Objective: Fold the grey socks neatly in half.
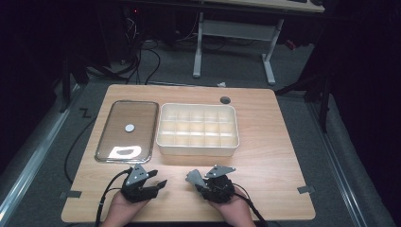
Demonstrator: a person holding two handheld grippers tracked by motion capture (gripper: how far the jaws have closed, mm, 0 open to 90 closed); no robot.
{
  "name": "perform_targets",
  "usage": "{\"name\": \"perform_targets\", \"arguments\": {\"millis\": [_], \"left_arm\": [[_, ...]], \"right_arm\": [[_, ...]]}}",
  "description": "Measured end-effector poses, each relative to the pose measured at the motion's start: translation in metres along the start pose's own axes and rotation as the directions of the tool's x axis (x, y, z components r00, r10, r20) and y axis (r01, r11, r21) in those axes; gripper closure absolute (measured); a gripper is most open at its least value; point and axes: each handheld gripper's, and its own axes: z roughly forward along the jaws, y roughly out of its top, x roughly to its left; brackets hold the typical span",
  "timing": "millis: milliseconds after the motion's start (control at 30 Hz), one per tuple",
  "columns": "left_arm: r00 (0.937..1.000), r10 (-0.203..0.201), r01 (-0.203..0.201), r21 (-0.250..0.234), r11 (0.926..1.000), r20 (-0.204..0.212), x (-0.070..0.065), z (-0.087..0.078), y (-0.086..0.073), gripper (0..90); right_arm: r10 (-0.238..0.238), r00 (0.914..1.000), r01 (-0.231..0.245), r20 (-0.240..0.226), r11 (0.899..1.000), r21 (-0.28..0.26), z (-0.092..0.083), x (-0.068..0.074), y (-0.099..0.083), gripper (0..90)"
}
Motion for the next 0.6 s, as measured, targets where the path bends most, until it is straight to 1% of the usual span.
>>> {"name": "perform_targets", "arguments": {"millis": [33, 133, 167, 200, 300, 367, 400, 467, 600], "left_arm": [[1.0, -0.004, 0.004, 0.001, 1.0, -0.005, 0.002, 0.0, 0.0, 44.9], [0.9999, -0.015, 0.014, -0.016, 0.9998, -0.002, 0.004, 0.0, 0.0, 42.9], [0.9999, -0.015, 0.014, -0.016, 0.9998, -0.002, 0.004, 0.0, 0.0, 42.4], [0.9999, -0.012, 0.012, -0.012, 0.9998, -0.002, 0.005, 0.001, 0.0, 41.9], [1.0, -0.009, 0.009, -0.013, 0.9999, -0.003, 0.006, 0.002, -0.001, 40.9], [0.9999, -0.013, 0.013, -0.013, 0.9998, -0.002, 0.007, 0.002, -0.002, 40.6], [0.9996, -0.026, 0.026, -0.017, 0.9995, 0.001, 0.009, 0.002, -0.002, 40.5], [0.9991, -0.043, 0.043, -0.021, 0.9989, 0.007, 0.012, 0.001, -0.002, 40.5], [0.9988, -0.049, 0.049, -0.027, 0.9984, 0.007, 0.012, 0.0, -0.002, 40.4]], "right_arm": [[-0.001, 1.0, 0.001, 0.005, 1.0, 0.005, -0.002, -0.002, 0.0, 69.1], [0.014, 0.9997, -0.014, 0.019, 1.0, 0.013, -0.008, -0.009, -0.003, 69.1], [0.014, 0.9997, -0.014, 0.019, 1.0, 0.013, -0.008, -0.009, -0.003, 69.1], [0.026, 0.9988, -0.027, 0.041, 0.999, 0.018, -0.013, -0.015, -0.004, 69.0], [0.04, 0.9971, -0.041, 0.064, 0.999, 0.018, -0.021, -0.022, -0.006, 68.8], [0.046, 0.9968, -0.047, 0.066, 0.999, 0.019, -0.023, -0.024, -0.006, 68.7], [0.053, 0.9952, -0.055, 0.082, 0.998, 0.021, -0.029, -0.029, -0.007, 68.8], [0.067, 0.9918, -0.07, 0.108, 0.997, 0.024, -0.033, -0.032, -0.007, 68.8], [0.087, 0.9845, -0.094, 0.152, 0.995, 0.038, -0.04, -0.042, -0.008, 68.9]]}}
